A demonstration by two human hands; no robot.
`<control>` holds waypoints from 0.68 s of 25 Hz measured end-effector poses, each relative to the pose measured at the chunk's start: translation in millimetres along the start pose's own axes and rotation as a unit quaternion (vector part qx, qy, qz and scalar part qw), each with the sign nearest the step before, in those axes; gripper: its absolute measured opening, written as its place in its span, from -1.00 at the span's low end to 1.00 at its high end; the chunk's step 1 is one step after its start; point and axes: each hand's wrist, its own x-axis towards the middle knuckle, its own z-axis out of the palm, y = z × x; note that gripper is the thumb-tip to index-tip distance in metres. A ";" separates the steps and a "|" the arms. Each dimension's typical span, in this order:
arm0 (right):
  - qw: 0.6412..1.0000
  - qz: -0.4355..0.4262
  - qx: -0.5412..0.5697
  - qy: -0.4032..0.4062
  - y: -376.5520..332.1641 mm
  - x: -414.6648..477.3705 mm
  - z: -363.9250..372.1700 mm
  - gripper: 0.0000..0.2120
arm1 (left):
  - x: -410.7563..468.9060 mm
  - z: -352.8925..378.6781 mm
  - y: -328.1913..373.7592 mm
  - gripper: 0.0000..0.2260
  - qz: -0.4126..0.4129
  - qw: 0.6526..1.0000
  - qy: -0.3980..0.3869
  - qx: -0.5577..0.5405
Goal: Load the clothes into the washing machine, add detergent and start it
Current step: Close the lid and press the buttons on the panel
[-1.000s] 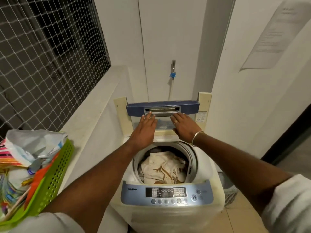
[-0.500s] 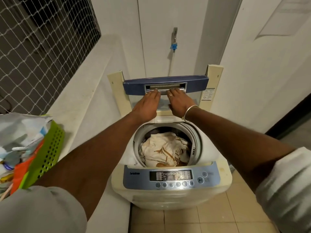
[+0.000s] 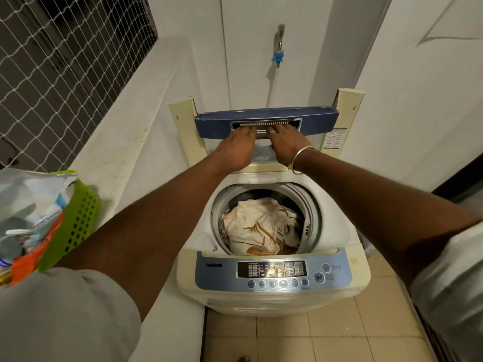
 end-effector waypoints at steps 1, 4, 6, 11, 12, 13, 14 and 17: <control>1.000 0.004 -0.002 -0.002 0.0 1.3 -0.6 -0.57 | 0.9 1.2 -0.2 -0.46 -0.001 1.000 0.005 0.010; 0.999 0.022 0.027 -0.023 1.6 4.8 -6.6 -0.61 | 1.7 3.0 5.3 -0.53 0.001 0.999 0.028 0.044; 0.999 0.017 0.026 -0.022 2.2 2.8 -12.7 -0.65 | 0.3 2.2 10.7 -0.54 -0.010 0.997 0.039 0.060; 0.999 0.007 0.050 -0.017 -3.8 -15.9 -26.9 -0.67 | -16.0 -3.4 20.8 -0.67 -0.012 0.995 0.053 0.080; 0.998 0.005 0.057 -0.017 -5.5 -21.3 -29.3 -0.70 | -21.4 -6.4 22.5 -0.70 -0.010 0.996 0.054 0.077; 0.998 0.002 0.064 -0.014 -7.7 -28.3 -31.8 -0.72 | -27.5 -9.5 24.5 -0.73 -0.010 0.996 0.053 0.072; 0.997 0.003 0.074 -0.014 -10.2 -34.9 -34.4 -0.75 | -33.5 -12.9 26.1 -0.75 -0.009 0.997 0.052 0.065; 0.992 0.020 0.124 -0.027 -17.8 -55.5 -44.9 -0.84 | -48.8 -19.0 29.4 -0.80 0.010 0.999 0.038 0.036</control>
